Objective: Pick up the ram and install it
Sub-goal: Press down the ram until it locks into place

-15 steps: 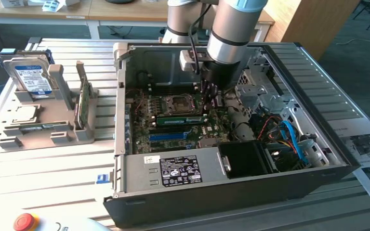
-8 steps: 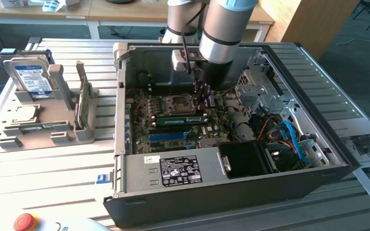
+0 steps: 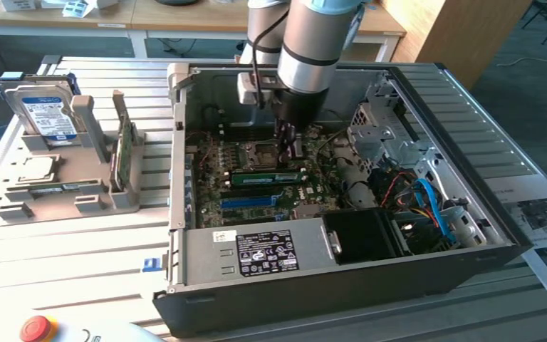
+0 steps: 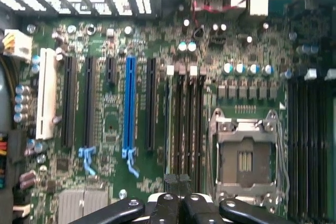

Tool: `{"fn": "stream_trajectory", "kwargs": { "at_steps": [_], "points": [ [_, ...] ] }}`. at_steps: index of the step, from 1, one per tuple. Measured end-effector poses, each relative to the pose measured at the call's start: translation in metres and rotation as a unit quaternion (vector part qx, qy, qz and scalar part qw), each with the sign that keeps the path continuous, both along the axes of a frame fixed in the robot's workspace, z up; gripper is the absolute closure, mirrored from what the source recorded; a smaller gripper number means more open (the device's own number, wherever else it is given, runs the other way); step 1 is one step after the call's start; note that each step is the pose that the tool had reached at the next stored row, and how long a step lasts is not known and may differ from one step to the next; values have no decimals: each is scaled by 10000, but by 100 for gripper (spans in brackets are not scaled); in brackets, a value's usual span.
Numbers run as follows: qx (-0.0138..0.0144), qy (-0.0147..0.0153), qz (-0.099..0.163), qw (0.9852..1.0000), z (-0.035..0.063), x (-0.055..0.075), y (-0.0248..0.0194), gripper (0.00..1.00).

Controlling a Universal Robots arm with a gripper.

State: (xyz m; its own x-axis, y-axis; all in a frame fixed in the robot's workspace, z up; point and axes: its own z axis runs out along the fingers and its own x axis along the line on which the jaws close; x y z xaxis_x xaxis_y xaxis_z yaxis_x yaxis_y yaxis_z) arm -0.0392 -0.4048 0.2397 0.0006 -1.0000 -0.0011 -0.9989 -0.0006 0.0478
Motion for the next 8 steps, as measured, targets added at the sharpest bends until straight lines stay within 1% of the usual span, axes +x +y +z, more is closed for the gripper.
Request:
{"fn": "stream_trajectory", "kwargs": {
  "at_steps": [8],
  "points": [
    [1, 0, 1, 10000, -1, -198, 15, 89]
  ]
}}
